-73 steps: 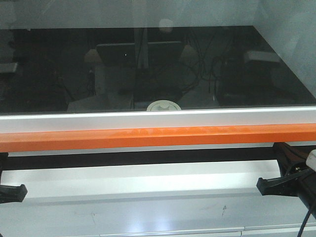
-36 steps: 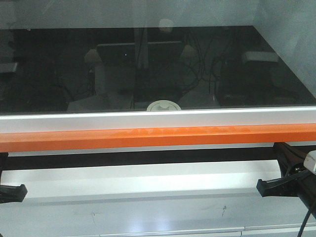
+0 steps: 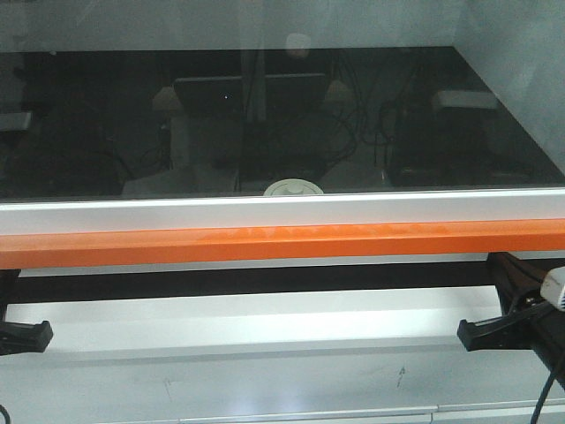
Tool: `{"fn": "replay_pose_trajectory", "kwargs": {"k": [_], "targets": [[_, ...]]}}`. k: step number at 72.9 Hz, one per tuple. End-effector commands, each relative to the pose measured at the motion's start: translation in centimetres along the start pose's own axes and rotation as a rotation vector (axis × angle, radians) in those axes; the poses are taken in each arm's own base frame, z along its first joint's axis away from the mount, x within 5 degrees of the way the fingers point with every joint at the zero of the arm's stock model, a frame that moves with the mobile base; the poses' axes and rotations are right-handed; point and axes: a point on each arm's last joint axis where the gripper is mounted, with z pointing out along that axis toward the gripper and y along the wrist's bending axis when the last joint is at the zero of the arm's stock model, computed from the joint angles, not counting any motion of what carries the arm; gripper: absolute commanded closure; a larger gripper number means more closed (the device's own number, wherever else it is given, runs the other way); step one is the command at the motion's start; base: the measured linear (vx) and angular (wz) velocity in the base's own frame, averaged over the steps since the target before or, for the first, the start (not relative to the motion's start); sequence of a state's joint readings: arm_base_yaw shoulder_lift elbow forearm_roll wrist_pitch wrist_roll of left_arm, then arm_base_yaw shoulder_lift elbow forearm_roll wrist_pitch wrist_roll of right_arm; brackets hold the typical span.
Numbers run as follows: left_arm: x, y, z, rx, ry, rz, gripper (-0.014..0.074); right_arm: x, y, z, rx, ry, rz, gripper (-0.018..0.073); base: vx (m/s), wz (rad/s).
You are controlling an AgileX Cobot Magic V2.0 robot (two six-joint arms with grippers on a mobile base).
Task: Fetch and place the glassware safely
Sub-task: 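Lift the sash upward with both grippers holding the handle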
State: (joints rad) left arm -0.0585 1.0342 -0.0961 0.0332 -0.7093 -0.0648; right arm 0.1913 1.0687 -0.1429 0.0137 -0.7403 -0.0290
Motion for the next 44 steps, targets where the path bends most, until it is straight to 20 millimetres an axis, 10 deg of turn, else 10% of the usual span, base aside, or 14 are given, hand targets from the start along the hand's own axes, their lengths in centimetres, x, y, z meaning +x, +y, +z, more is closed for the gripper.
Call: {"fn": "replay_pose_trajectory", "kwargs": {"k": [1, 44], "targets": [[-4.4, -0.3, 0.3, 0.025, -0.313, -0.018, 0.0603, -5.6, 0.2, 0.2, -0.023, -0.382, -0.042, 0.0560, 0.00, 0.00], [-9.1, -0.5, -0.6, 0.035, -0.439, -0.026, 0.0603, -8.9, -0.2, -1.5, 0.010, -0.478, -0.009, 0.0560, 0.00, 0.00]]}}
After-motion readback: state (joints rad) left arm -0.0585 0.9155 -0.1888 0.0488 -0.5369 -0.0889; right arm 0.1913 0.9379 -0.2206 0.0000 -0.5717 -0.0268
